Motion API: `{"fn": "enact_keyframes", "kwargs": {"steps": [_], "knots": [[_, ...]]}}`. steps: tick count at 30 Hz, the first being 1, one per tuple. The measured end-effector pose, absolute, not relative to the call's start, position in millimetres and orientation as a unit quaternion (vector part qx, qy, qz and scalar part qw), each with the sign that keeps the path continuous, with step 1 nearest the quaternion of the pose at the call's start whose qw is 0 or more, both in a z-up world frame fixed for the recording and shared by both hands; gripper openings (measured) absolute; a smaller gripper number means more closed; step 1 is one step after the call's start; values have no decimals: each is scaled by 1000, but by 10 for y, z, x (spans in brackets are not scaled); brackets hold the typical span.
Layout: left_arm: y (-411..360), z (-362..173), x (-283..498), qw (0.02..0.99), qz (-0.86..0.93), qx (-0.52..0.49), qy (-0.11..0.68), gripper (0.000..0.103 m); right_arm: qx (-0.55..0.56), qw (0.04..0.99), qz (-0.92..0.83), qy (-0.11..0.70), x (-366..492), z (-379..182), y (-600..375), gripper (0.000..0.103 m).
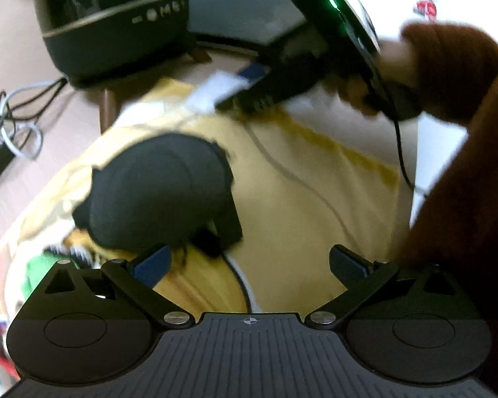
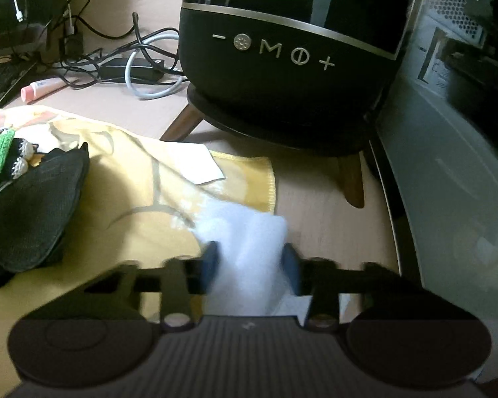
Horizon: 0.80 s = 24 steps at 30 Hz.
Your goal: Clean container
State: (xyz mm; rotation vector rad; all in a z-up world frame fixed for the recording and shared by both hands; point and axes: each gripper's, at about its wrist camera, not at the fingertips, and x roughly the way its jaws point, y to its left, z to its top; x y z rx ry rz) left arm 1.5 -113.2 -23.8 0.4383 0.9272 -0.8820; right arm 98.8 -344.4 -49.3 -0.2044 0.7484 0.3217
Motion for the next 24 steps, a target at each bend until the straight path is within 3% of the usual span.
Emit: {"fn": "enact_keyframes", "kwargs": {"steps": [1,2,17,22,24], "knots": [[-1102,-264,17,781,-402,193,437,103,-78,912,170,364,1000,-455,-3429,14],[-1074,-284,45,783,-394,179,446,103,-57,911,184,364,1012,-417,-3415,13],[-973,-253,266,820,-328,88,460,103,254,824,374,343,1191,139,-3197,17],[-944,-282,284,821,-319,91,464,103,144,819,361,422,1196,-433,-2691,17],[-898,-286,302,823,-311,85,467,103,77,837,357,408,1108,-445,-2624,12]]}}
